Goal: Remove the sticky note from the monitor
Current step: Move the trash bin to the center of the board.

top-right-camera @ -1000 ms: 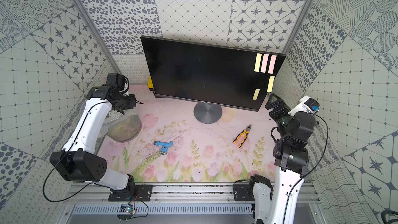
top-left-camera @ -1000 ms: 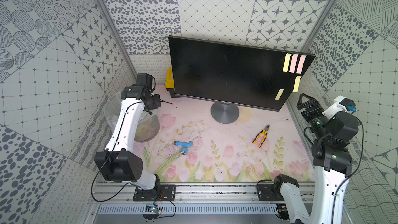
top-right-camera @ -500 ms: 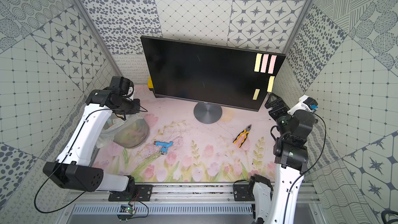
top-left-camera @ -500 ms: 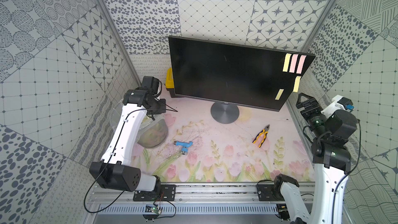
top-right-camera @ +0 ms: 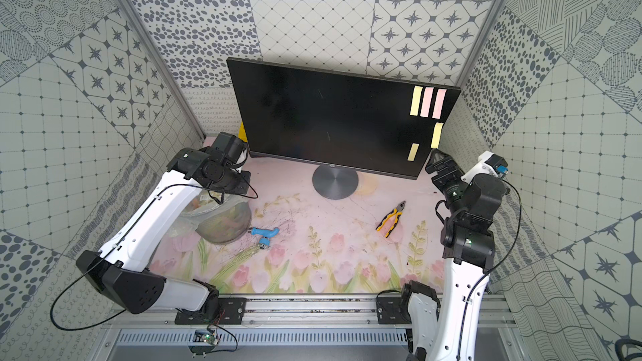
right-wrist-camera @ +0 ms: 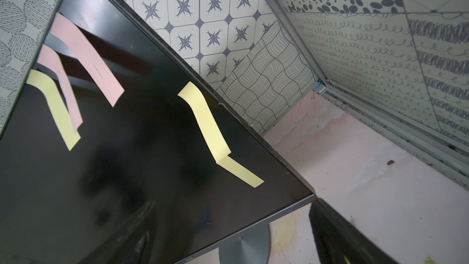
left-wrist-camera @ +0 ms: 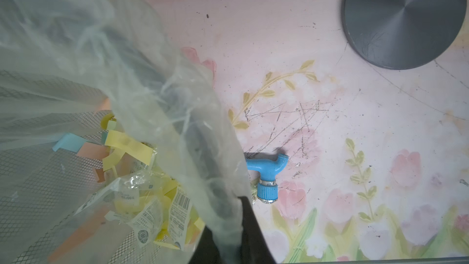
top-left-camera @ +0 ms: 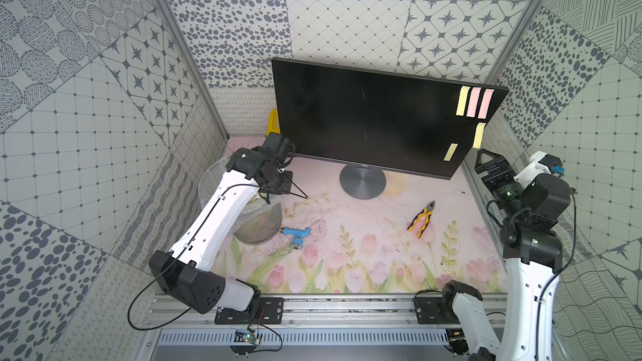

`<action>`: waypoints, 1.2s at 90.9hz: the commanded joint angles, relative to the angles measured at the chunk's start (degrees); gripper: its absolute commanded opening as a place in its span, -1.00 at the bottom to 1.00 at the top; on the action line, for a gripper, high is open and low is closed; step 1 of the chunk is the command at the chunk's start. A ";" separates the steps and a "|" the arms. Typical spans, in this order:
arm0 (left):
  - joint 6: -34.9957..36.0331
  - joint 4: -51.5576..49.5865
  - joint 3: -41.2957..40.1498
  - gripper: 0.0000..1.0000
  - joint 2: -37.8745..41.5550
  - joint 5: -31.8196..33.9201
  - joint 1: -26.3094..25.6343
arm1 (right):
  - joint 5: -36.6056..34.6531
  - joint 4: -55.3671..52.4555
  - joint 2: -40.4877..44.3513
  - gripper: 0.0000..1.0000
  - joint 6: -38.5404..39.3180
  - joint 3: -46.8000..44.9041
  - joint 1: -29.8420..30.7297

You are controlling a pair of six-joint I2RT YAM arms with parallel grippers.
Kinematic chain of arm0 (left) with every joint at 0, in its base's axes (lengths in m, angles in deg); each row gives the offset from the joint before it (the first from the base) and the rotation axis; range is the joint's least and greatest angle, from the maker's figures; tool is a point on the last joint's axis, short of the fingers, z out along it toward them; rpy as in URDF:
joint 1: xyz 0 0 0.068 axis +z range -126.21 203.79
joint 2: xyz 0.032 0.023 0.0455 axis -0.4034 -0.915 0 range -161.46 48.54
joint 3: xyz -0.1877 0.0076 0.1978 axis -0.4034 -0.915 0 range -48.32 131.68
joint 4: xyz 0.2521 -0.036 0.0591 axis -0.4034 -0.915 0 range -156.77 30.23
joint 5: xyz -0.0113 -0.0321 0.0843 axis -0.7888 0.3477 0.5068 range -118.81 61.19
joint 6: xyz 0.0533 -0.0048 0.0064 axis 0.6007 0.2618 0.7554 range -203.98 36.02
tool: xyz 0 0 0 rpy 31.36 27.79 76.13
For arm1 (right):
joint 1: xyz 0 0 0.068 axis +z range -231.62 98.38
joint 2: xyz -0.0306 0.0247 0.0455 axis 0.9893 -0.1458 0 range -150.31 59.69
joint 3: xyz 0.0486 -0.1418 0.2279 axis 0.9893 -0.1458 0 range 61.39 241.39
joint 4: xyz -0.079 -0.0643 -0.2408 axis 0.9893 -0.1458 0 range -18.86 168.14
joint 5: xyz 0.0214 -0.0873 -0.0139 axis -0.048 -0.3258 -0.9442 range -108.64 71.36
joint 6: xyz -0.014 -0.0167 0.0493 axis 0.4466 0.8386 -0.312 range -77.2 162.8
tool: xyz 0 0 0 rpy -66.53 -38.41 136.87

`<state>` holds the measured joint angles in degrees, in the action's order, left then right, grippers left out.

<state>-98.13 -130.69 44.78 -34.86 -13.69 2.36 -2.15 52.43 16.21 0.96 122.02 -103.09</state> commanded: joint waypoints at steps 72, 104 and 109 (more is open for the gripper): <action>-8.78 3.02 18.40 -0.87 -16.61 -21.20 -24.09 | 3.58 2.84 -1.67 0.93 -1.54 -0.06 0.42; -7.38 5.15 21.18 -0.84 -19.76 -24.04 -26.95 | 4.39 3.81 -1.78 0.93 -2.29 -0.91 0.47; -6.90 5.48 21.61 -0.82 -20.31 -24.42 -27.48 | 4.50 3.99 -1.80 0.94 -2.40 -1.22 0.47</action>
<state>-104.66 -130.25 64.81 -53.28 -18.70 -23.04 1.55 52.93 14.33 -0.77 120.83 -102.85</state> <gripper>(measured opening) 0.132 0.968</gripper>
